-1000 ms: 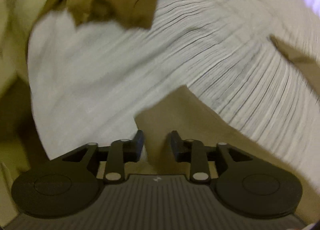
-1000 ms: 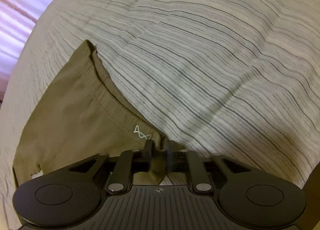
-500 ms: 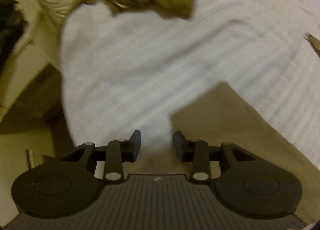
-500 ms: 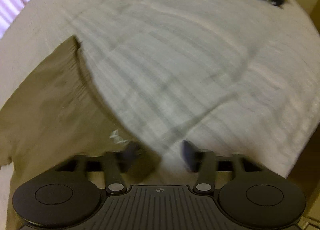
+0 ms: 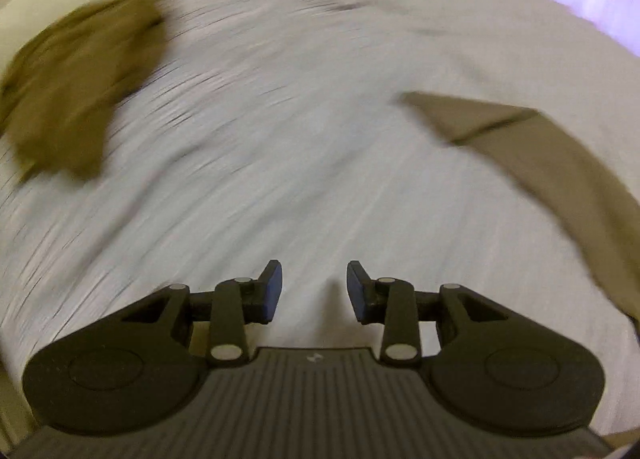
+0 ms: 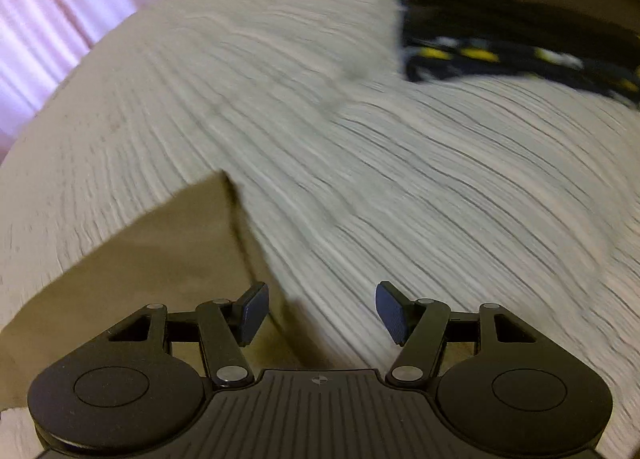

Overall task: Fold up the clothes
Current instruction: 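Open both tools and release the garment onto the bed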

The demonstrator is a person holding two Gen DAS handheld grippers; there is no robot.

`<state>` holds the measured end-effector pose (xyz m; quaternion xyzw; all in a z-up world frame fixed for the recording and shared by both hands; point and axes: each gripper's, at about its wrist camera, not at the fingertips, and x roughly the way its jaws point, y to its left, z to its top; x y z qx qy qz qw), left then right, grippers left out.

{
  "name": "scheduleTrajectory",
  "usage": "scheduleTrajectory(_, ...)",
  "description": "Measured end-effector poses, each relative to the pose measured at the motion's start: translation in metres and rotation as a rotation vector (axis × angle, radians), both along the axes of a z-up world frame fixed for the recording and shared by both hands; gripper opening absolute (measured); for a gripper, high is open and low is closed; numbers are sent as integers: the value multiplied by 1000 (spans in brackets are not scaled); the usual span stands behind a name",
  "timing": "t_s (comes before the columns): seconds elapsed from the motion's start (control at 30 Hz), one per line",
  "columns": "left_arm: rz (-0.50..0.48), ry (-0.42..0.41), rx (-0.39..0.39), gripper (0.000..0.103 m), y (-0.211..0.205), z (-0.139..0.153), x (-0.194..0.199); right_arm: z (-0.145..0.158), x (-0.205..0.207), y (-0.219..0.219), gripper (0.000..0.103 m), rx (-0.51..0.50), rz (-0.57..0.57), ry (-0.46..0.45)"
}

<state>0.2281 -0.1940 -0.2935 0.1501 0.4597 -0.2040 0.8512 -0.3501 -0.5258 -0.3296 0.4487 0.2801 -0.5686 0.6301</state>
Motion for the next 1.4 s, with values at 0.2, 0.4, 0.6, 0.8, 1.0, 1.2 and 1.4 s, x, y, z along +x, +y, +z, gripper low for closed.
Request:
scheduleTrajectory(0.2,-357,-218,116,38,-91,-15,-3,-3,25,-47,63,-14,-32,-23)
scheduleTrajectory(0.4,-635,-319,312,40,-158,-68,21,-13,44,-46,63,47,-63,-5)
scheduleTrajectory(0.6,-534,-323,244,43,-209,-65,105,-18,61,-30,63,62,-62,35)
scheduleTrajectory(0.8,-229,-263,103,37,-207,-26,184,-11,62,-24,63,61,-67,55)
scheduleTrajectory(1.0,-97,83,-114,39,-157,-37,193,-7,61,-17,63,55,-84,60)
scheduleTrajectory(1.2,36,194,-260,3,-145,-74,187,-4,60,-10,63,53,-79,96)
scheduleTrajectory(1.4,-210,-131,-64,6,-158,-68,165,14,51,1,63,-10,-35,149)
